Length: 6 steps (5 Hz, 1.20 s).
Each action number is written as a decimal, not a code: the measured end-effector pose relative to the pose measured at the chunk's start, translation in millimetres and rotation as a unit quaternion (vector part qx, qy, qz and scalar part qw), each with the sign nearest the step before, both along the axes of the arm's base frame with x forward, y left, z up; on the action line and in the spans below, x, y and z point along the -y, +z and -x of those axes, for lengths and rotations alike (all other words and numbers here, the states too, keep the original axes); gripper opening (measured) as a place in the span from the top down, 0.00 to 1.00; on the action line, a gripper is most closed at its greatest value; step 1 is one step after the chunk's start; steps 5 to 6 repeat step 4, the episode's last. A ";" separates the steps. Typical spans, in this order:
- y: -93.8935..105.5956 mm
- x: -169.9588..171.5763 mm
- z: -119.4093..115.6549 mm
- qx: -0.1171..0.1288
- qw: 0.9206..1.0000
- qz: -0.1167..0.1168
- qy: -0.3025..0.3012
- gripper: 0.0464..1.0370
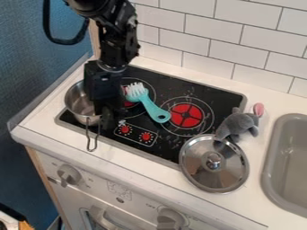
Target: Move the pot to the lower left of stove
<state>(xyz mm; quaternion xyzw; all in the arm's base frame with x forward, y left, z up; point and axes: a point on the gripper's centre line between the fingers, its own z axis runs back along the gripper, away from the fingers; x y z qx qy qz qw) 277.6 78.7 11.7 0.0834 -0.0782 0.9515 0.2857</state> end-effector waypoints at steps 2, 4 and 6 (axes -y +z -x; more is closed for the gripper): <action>11.0 0.8 -2.3 0.012 1.000 -0.003 -0.015 0.02; 66.2 -5.4 -2.7 0.103 0.994 0.021 -0.011 0.03; 66.2 -5.4 -2.7 0.103 0.994 0.021 -0.011 0.03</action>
